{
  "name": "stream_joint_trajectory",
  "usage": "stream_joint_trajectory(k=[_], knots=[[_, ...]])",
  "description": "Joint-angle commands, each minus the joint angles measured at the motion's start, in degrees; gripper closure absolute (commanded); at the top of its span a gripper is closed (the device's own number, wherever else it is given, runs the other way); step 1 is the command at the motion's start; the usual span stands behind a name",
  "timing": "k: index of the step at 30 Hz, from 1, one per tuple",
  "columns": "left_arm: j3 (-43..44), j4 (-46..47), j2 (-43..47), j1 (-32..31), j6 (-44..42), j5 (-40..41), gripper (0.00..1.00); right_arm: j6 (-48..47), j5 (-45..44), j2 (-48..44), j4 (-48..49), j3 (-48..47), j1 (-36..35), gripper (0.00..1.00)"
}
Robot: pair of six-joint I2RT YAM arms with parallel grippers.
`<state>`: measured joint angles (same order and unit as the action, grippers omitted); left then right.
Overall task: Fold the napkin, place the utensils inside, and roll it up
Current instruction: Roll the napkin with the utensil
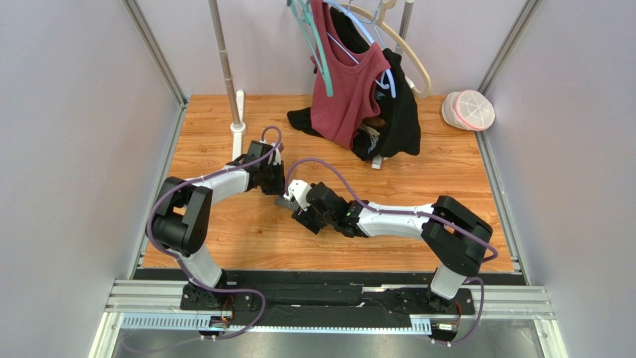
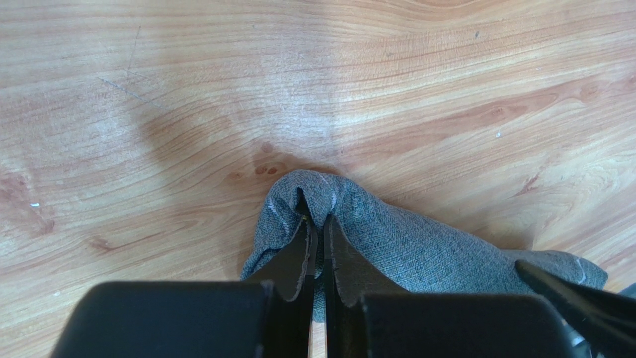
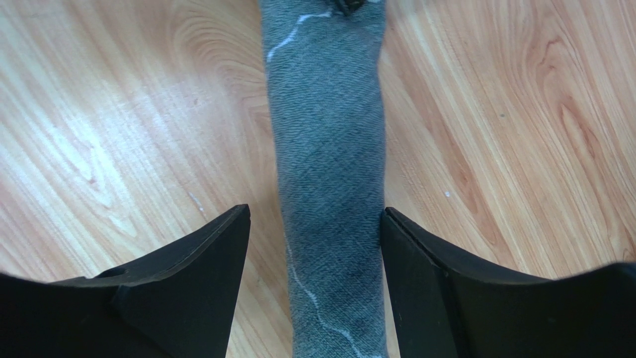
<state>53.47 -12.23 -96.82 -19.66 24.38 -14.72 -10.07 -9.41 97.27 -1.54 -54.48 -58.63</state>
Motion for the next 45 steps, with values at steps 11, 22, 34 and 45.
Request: stream_joint_trajectory(k=[11,22,34,45], knots=[[2.3,-2.6,-2.1,0.7,-2.0,0.7,0.98,-4.4,-0.3,3.4,4.9,-1.2,-1.2,0.33],[2.3,-1.1,-0.1,0.7,-2.1,-0.9,0.9,0.7,3.7,8.3,-0.3,-4.6,2.3,0.39],[3.4,-3.2,12.9,3.3,3.5,8.0,0.2,11.3,17.3,12.4,-7.2,-8.7,11.8,0.58],[0.5,-7.8,27.6,5.9,4.6,9.4,0.17,21.7,22.1,18.3,-8.7,-15.0,16.2,0.58]])
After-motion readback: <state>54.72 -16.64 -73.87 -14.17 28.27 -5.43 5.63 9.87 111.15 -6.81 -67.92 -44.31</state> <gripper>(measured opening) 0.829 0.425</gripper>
